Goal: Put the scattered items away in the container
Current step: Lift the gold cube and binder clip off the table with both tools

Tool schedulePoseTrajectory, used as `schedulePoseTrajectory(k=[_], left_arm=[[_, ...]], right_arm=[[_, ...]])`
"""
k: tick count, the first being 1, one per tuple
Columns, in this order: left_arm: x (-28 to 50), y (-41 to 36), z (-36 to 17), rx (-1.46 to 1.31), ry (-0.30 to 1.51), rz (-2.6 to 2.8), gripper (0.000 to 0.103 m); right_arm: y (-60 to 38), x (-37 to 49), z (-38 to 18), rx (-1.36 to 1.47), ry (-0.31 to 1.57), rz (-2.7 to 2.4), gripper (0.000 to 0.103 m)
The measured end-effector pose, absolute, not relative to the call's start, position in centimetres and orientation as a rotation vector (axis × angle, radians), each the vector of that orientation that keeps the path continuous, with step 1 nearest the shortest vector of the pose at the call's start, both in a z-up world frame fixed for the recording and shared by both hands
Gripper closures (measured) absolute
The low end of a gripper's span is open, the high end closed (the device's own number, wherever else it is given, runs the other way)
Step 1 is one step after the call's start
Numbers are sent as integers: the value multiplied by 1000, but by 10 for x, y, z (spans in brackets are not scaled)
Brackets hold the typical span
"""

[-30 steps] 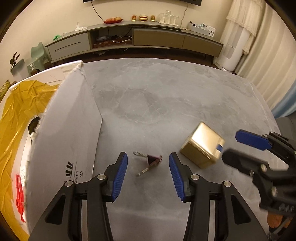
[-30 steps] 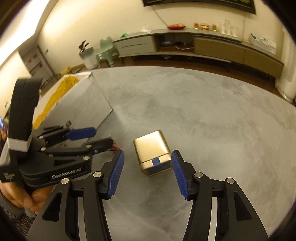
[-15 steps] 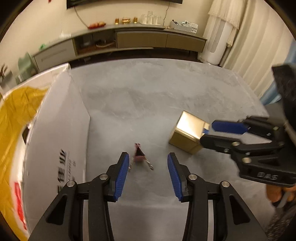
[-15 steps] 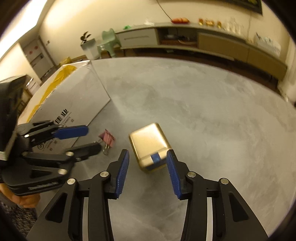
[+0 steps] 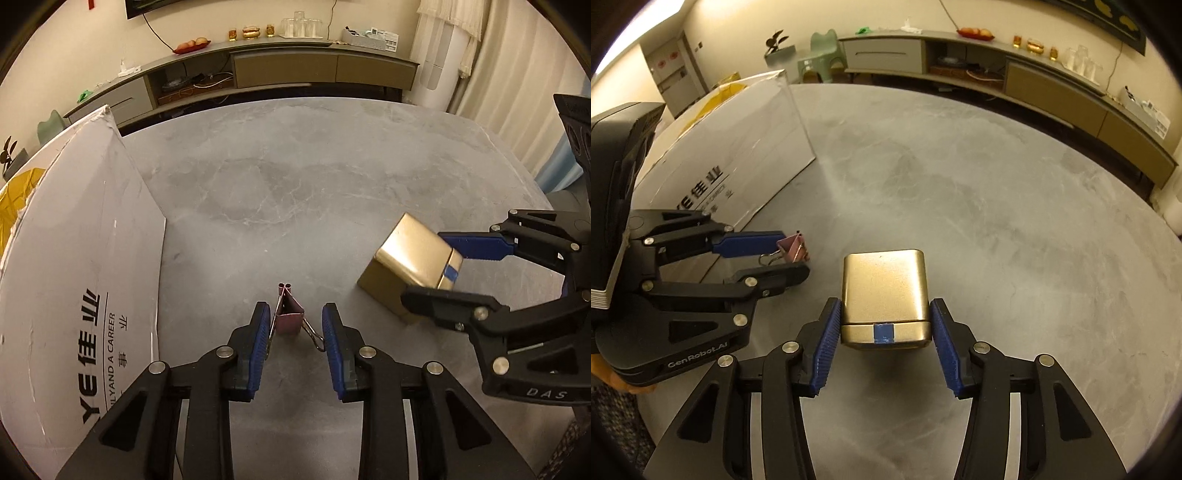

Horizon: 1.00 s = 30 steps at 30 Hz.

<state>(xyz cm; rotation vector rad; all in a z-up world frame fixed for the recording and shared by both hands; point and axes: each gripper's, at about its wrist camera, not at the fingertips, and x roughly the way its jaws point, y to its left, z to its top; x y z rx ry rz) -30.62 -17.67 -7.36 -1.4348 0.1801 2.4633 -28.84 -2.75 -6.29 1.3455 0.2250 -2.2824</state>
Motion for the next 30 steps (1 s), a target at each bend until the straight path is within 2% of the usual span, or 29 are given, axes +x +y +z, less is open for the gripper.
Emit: schedulePoseTrajectory(k=[2, 3, 13, 14, 16, 18, 20, 22, 24, 30], left_arm=[[-305, -175, -75, -1435, 200, 2461, 74], [-305, -175, -76, -1437, 211, 2460, 79], [-303, -181, -75, -1423, 213, 2474, 80], [-303, -181, -76, -1433, 208, 2470, 78], [-307, -180, -81, -1466, 189, 2460, 56], [-309, -179, -86, -1471, 205, 2469, 49], [-310, -176, -88, -1466, 238, 2475, 50], [-311, -174, -88, -1461, 242, 2470, 64], [-311, -173, -86, -1462, 229, 2452, 69], [-300, -170, -80, -1464, 185, 2386, 69]], right_arm=[[-27, -287, -63, 1352, 224, -2277, 51], [-27, -287, -63, 1353, 222, -2276, 51], [-27, -280, -63, 1361, 211, -2256, 51], [-26, -280, -63, 1360, 200, -2257, 51], [-25, -280, -64, 1350, 192, -2256, 51], [-24, -280, -65, 1329, 190, -2268, 51], [-23, -280, -67, 1306, 180, -2292, 50], [-23, -281, -68, 1312, 161, -2294, 49], [-23, -281, -69, 1329, 160, -2284, 51], [-25, -268, -65, 1380, 228, -2227, 51]])
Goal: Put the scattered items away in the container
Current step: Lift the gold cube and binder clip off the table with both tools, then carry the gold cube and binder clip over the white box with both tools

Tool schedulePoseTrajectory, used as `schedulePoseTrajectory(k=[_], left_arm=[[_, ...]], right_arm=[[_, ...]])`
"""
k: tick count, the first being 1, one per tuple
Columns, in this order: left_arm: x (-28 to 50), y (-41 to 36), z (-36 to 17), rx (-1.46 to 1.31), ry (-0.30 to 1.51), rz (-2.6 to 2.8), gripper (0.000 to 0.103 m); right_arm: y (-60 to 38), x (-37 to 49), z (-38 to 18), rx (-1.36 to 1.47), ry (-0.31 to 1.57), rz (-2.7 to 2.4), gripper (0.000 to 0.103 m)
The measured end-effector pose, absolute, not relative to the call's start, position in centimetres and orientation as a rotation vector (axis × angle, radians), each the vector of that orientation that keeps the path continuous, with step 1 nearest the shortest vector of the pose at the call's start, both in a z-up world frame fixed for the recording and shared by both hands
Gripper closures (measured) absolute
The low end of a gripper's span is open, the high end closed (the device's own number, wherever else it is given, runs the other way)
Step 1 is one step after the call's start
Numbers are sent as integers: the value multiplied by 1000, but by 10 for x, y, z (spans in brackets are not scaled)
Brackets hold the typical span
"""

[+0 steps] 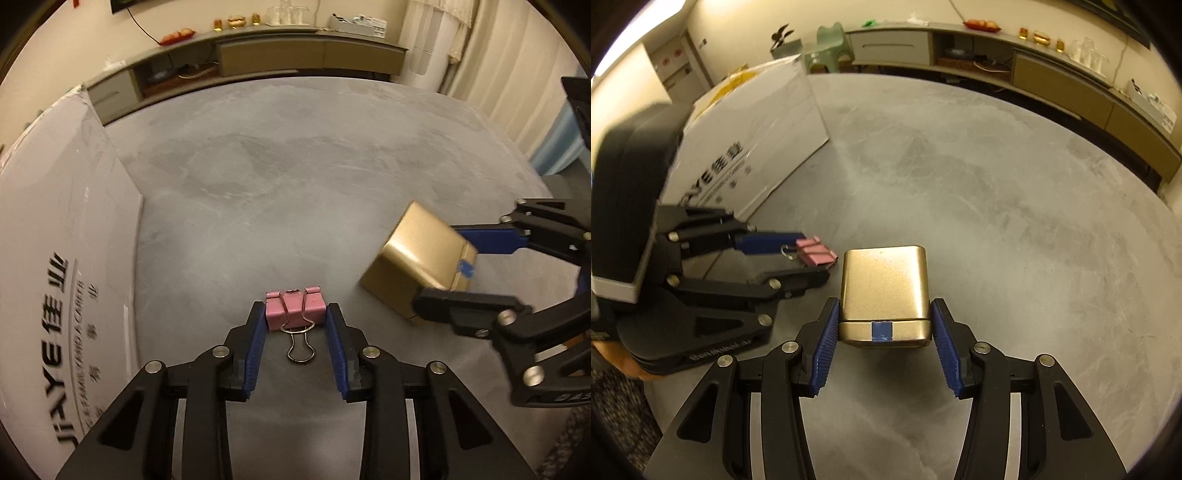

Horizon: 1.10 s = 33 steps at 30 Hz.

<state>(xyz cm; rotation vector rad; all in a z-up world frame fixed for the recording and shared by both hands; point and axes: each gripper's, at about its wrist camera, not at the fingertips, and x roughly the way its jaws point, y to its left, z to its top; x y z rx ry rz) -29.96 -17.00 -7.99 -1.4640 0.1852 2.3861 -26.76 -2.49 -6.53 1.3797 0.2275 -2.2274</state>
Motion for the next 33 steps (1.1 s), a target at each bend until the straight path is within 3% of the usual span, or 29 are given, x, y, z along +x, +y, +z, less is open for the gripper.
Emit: schedulePoseTrajectory(k=[33], left_arm=[[-257, -201, 22, -1125, 137, 2649, 70]], right_arm=[[-35, -238, -39, 1335, 200, -2279, 52]])
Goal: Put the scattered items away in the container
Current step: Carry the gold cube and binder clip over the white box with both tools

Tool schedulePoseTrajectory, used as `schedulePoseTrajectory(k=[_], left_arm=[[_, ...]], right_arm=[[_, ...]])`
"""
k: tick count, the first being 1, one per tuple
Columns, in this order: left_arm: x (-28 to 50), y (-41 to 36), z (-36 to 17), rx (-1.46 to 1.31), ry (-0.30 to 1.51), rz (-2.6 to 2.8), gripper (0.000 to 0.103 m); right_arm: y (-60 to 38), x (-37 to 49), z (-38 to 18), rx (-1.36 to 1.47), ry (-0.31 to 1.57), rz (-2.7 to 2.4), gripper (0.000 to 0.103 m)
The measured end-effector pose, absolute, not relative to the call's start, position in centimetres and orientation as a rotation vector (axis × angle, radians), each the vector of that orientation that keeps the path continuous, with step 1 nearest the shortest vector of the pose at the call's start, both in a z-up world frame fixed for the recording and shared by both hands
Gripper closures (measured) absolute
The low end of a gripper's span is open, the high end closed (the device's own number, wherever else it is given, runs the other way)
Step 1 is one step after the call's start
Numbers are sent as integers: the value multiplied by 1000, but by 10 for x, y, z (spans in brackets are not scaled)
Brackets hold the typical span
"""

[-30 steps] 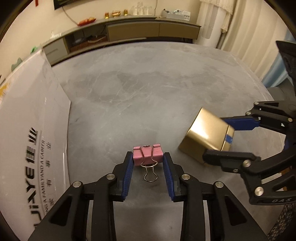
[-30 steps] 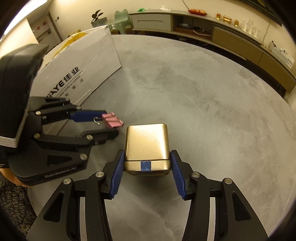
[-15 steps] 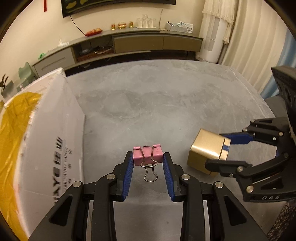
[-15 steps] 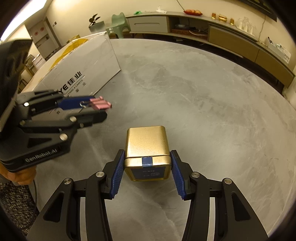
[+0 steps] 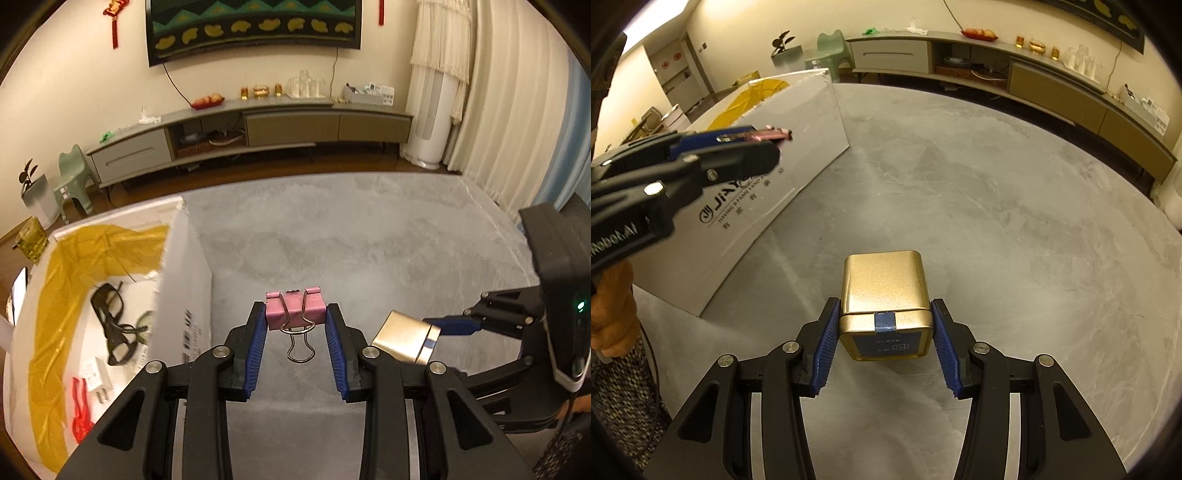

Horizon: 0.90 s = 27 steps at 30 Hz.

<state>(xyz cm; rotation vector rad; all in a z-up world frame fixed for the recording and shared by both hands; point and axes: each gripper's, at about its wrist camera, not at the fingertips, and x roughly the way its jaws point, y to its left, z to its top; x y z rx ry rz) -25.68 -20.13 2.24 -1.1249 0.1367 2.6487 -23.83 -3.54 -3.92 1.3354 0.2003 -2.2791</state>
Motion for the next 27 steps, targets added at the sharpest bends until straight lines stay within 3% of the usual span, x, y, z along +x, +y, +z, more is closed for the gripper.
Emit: schedulePoseTrajectory(k=[27], left_arm=[[-205, -284, 112, -733, -35, 2883, 70]], right_arm=[[-93, -206, 11, 1200, 159, -2330, 52]])
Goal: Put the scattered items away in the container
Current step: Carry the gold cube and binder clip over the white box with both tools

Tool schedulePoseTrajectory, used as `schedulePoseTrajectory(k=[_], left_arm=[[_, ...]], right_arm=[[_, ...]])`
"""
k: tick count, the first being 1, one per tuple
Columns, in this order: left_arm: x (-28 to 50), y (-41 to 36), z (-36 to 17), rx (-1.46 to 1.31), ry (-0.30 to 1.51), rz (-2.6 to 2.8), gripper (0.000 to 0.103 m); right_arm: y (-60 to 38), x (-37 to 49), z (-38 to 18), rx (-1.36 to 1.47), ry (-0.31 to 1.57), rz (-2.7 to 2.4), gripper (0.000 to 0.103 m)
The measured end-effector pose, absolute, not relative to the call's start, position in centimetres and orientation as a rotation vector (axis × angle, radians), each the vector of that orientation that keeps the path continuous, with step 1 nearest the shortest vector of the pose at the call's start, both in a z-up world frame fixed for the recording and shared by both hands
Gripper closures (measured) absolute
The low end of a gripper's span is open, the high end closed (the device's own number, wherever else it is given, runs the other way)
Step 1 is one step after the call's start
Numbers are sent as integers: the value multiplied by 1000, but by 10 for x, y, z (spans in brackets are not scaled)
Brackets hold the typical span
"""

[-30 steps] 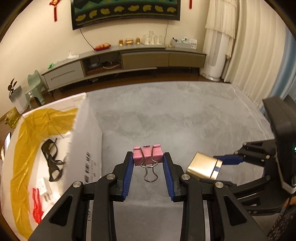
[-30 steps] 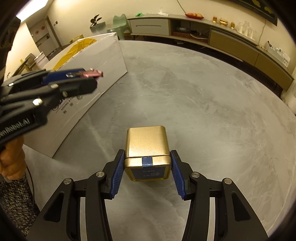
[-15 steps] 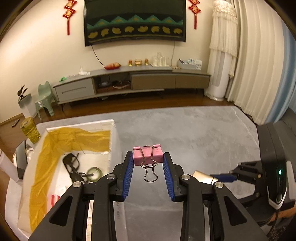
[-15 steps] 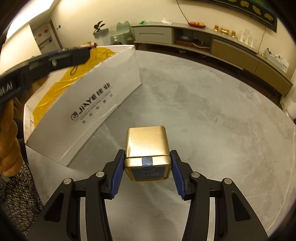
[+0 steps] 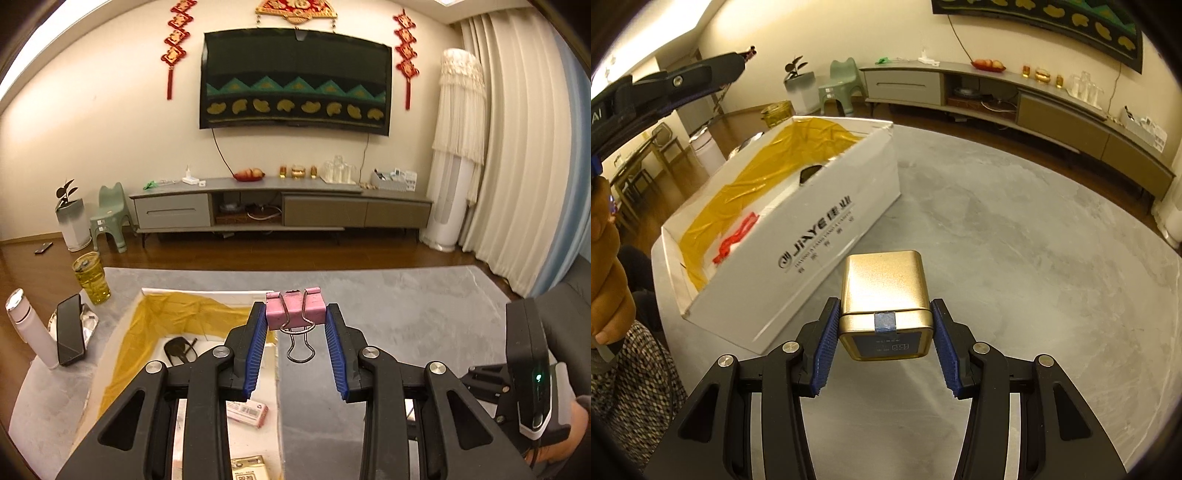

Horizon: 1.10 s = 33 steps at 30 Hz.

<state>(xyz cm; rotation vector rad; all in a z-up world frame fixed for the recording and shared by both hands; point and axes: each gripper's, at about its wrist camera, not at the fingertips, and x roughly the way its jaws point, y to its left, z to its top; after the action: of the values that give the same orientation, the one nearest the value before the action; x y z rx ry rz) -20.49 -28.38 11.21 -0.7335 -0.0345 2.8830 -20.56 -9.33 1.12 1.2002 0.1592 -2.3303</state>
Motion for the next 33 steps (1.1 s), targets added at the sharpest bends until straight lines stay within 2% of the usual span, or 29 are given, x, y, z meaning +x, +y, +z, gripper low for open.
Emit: schedulePoseTrajectory(k=[17, 33], left_arm=[[-185, -331, 131, -668, -133, 2928, 70], [-183, -362, 124, -758, -272, 2884, 70]], right_arm=[[-123, -185, 39, 1129, 121, -2343, 52], [-159, -163, 79, 1021, 112, -2359, 52]])
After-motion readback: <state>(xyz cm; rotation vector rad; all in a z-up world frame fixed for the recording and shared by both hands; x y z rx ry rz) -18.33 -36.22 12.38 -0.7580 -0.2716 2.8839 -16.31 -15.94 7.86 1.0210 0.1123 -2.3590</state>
